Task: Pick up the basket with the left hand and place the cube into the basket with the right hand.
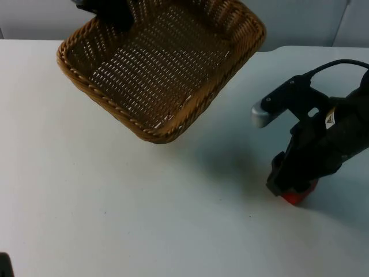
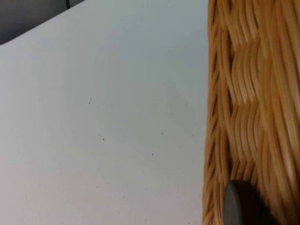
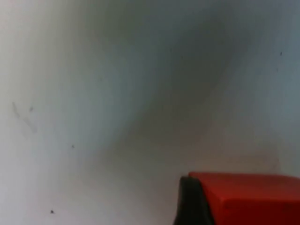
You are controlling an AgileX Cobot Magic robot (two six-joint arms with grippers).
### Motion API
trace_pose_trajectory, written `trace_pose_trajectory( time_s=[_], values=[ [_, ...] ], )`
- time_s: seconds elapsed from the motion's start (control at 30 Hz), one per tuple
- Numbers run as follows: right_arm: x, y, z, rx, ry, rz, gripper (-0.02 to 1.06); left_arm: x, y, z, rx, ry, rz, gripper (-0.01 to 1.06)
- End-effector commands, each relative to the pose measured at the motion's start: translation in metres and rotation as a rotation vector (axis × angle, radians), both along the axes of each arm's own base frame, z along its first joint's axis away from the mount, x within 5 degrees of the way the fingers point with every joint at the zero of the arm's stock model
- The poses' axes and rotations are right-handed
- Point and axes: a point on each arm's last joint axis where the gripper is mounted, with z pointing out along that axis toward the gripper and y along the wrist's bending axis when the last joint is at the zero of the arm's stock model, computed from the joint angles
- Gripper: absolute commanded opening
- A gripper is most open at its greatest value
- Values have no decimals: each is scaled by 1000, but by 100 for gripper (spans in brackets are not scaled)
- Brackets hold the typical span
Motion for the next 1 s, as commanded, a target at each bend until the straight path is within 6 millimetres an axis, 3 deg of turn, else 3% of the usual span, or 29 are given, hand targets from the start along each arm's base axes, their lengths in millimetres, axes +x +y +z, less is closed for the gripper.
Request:
trace_pose_trajectory(
  time_s=[0.0, 0.13, 0.17, 0.3, 0.33, 0.47, 0.5, 0.57, 0.63, 0.83, 0.97],
  values=[
    [3, 2, 5, 14, -25, -4, 1, -1, -2, 11, -35, -26, 15, 0],
    [18, 2, 48, 45, -84, -83, 0, -1, -2, 11, -35, -26, 15, 0],
    [18, 2, 48, 45, -84, -83, 0, -1, -2, 11, -35, -26, 15, 0],
    [41, -14, 110, -81, -212, -198, 0, 0, -2, 12, -35, -27, 16, 0],
    [41, -14, 110, -81, -212, -198, 0, 0, -2, 12, -35, -27, 16, 0],
    [51, -23, 162, -189, -324, -300, 0, 0, -2, 12, -35, -27, 16, 0],
    [51, -23, 162, -189, -324, -300, 0, 0, -2, 12, -35, -27, 16, 0],
    [47, -6, 176, -103, -331, -251, 0, 0, -2, 12, -35, -27, 16, 0],
    [43, 14, 177, 10, -310, -152, 0, 0, -2, 12, -35, -27, 16, 0],
    [33, 61, 166, 196, -283, 80, 0, 0, -2, 12, -35, -27, 16, 0],
    [35, 77, 158, 234, -311, 106, 0, 0, -2, 12, -35, -27, 16, 0]
  ],
)
